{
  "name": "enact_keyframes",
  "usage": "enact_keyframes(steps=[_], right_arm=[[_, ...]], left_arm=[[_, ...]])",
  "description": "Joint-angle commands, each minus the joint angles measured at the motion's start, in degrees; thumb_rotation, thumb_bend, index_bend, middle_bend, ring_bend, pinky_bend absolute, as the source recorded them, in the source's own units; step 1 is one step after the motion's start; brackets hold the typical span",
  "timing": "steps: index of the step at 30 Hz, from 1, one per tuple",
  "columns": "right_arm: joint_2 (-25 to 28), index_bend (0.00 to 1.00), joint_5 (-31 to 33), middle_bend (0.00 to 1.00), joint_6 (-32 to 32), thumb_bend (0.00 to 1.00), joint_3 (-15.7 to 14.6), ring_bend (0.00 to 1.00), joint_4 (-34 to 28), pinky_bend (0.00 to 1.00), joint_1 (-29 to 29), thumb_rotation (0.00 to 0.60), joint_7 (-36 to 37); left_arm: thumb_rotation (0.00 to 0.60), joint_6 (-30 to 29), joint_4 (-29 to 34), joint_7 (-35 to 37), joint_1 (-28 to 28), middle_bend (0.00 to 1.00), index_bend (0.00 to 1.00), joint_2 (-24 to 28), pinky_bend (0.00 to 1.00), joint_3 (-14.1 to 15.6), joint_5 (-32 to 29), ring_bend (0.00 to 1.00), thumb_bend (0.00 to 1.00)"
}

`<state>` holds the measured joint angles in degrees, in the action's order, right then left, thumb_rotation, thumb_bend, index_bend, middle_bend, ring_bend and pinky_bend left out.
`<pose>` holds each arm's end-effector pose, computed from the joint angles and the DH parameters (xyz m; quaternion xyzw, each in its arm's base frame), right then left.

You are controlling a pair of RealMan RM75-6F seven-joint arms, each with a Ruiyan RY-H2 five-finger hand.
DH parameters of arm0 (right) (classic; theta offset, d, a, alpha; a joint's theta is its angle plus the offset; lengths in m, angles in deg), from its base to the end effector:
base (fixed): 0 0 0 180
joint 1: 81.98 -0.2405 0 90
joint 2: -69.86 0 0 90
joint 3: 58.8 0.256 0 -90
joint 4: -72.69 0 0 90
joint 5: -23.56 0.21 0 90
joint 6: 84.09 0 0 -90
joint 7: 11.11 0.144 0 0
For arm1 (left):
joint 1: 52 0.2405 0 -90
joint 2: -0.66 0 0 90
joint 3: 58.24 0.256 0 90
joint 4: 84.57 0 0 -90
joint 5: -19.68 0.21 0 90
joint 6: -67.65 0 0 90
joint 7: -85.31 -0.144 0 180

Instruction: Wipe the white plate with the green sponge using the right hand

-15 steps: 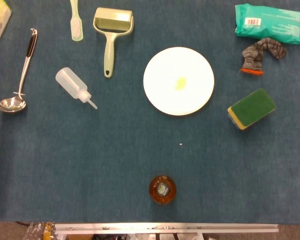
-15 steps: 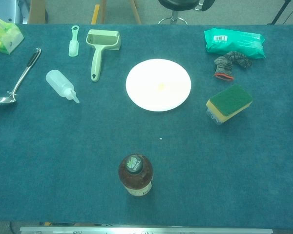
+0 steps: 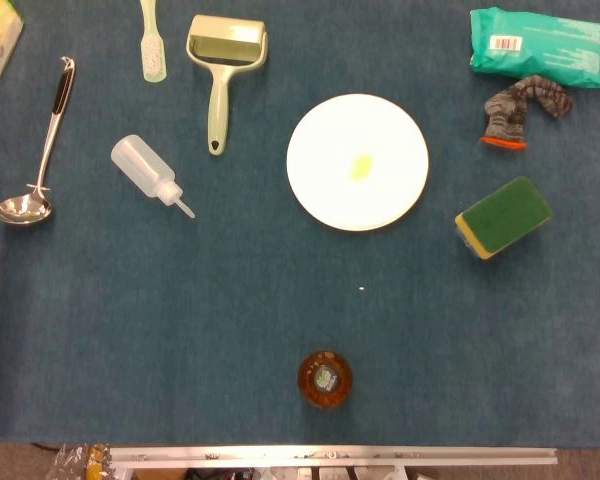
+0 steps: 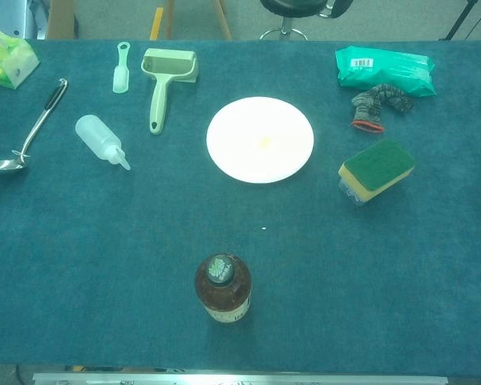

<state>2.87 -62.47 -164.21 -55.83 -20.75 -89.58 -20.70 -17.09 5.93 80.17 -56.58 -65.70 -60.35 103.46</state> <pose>-0.2974 -0.1945 0.1297 0.6422 -0.3653 0.3508 0.5754 -0.3213 0.1769 0.1490 -0.6008 -0.3786 -0.3507 0.6106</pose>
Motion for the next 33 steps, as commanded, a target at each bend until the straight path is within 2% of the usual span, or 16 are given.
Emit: enact_keyframes(steps=[1,14,23,26,31,33], right_arm=[[0.0,0.43,0.1,0.36,0.2,0.35,0.0,0.22,0.0,0.3,-0.1,0.6,0.0],[-0.1,0.43,0.4,0.36,0.9,0.35,0.3,0.22,0.6,0.3,-0.9,0.6,0.2],[-0.3,0.41,-0.3,0.36,4.4,0.33,1.8,0.22,1.3,0.3,-4.9,0.6,-1.8],[-0.3,0.34,0.0,0.34,6.6,0.24,2.0,0.22,0.7,0.3,-6.4,0.6,-3.6],[0.2,0.23,0.9,0.26,10.8,0.01,1.8,0.18,-1.1,0.27,-8.9,0.6,-7.0],[0.6,0.2,1.8,0.22,12.6,0.0,1.7,0.15,-2.0,0.24,-9.7,0.6,-8.4]], left_arm=[[0.6,0.0,0.0,0.0,0.0,0.4,0.39,0.0,0.46,0.0,0.0,0.31,0.2],[0.6,-0.3,-0.3,0.3,0.6,0.4,0.39,-0.1,0.46,0.1,-0.3,0.31,0.2],[0.6,0.2,-1.1,0.7,0.5,0.4,0.39,-0.8,0.46,0.2,-0.4,0.31,0.2],[0.6,0.4,-1.5,1.0,0.5,0.4,0.39,-1.0,0.46,0.3,-0.5,0.31,0.2],[0.6,0.5,-2.3,1.7,0.7,0.4,0.39,-1.3,0.46,0.3,-0.6,0.31,0.2],[0.6,0.4,-2.5,2.0,0.8,0.4,0.39,-1.5,0.46,0.4,-0.7,0.31,0.2]])
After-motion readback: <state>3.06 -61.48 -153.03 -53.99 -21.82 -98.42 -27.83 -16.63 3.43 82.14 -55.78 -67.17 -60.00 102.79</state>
